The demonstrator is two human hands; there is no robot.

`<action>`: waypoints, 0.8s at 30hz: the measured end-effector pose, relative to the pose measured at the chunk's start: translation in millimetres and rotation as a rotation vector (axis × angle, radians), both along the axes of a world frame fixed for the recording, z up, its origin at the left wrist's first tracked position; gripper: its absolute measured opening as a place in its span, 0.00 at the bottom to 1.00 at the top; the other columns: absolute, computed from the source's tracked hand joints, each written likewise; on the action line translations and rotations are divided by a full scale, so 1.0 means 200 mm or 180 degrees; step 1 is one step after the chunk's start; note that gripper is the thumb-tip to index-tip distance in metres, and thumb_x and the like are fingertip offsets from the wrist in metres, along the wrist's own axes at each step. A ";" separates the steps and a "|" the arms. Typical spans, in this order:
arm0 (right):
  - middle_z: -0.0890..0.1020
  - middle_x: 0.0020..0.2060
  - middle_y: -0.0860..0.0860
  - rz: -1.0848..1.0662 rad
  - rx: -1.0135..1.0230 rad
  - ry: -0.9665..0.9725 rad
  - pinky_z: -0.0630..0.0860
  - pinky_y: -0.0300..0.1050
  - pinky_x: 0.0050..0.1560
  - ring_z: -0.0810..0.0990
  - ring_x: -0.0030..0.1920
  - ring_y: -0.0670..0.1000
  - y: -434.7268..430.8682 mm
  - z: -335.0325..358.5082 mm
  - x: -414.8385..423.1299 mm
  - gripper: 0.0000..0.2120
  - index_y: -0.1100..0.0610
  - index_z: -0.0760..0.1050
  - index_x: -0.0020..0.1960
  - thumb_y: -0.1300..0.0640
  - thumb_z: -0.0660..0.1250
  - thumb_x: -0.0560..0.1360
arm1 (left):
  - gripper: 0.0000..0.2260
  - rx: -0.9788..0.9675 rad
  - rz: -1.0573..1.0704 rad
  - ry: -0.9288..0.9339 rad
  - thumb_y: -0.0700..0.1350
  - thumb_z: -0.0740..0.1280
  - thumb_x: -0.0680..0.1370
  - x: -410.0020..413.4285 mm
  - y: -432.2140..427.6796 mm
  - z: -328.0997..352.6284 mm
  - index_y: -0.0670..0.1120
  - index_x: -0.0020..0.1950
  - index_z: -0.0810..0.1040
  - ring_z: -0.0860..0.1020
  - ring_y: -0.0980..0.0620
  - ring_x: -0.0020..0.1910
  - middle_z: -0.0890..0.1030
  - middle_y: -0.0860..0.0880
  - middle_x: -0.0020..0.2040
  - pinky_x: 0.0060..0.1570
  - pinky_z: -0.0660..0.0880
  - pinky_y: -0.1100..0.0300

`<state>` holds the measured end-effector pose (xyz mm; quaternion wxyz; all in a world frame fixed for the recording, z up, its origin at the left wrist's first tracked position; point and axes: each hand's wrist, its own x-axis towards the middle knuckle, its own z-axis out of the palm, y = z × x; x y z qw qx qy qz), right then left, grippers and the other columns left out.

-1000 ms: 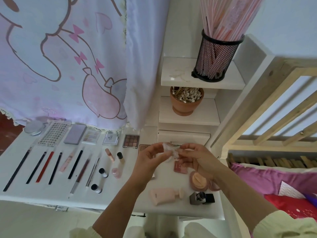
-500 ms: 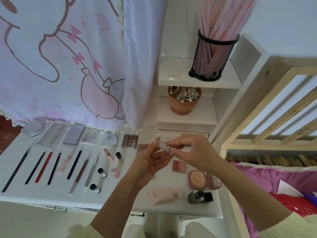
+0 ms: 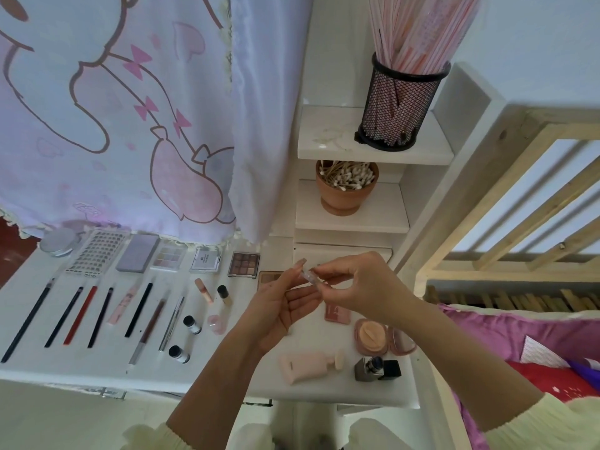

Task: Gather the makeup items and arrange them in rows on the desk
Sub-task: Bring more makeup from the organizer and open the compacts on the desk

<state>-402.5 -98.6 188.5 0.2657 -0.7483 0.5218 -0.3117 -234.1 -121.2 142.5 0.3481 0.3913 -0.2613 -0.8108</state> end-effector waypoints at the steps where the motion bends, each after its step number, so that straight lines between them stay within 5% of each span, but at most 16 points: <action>1: 0.86 0.42 0.49 0.0014 -0.0027 0.0064 0.80 0.44 0.46 0.84 0.42 0.46 0.00 0.00 0.00 0.10 0.56 0.84 0.52 0.61 0.72 0.71 | 0.18 -0.0014 -0.0006 -0.0003 0.52 0.69 0.74 0.00 0.00 0.00 0.39 0.55 0.81 0.83 0.48 0.47 0.83 0.38 0.51 0.47 0.81 0.60; 7: 0.85 0.37 0.51 0.0078 -0.0104 0.0304 0.79 0.51 0.43 0.82 0.38 0.51 -0.01 -0.04 0.02 0.12 0.56 0.84 0.50 0.56 0.66 0.70 | 0.16 -0.0006 0.0006 0.0156 0.50 0.66 0.77 0.00 0.00 0.00 0.38 0.53 0.81 0.84 0.48 0.47 0.83 0.38 0.51 0.46 0.81 0.60; 16: 0.86 0.41 0.43 -0.0212 0.0306 -0.0255 0.80 0.37 0.48 0.84 0.42 0.42 -0.04 -0.05 -0.01 0.08 0.54 0.85 0.50 0.57 0.73 0.71 | 0.20 0.0069 -0.0078 0.0148 0.51 0.67 0.74 0.00 0.00 -0.05 0.39 0.59 0.78 0.83 0.48 0.46 0.82 0.39 0.50 0.53 0.80 0.52; 24: 0.86 0.40 0.48 -0.0627 0.0940 -0.0629 0.80 0.36 0.47 0.85 0.41 0.45 -0.10 -0.13 -0.09 0.07 0.55 0.84 0.50 0.61 0.73 0.73 | 0.25 0.0444 -0.0353 -0.0049 0.50 0.67 0.76 0.02 -0.03 -0.11 0.37 0.68 0.73 0.81 0.49 0.40 0.79 0.38 0.51 0.44 0.80 0.51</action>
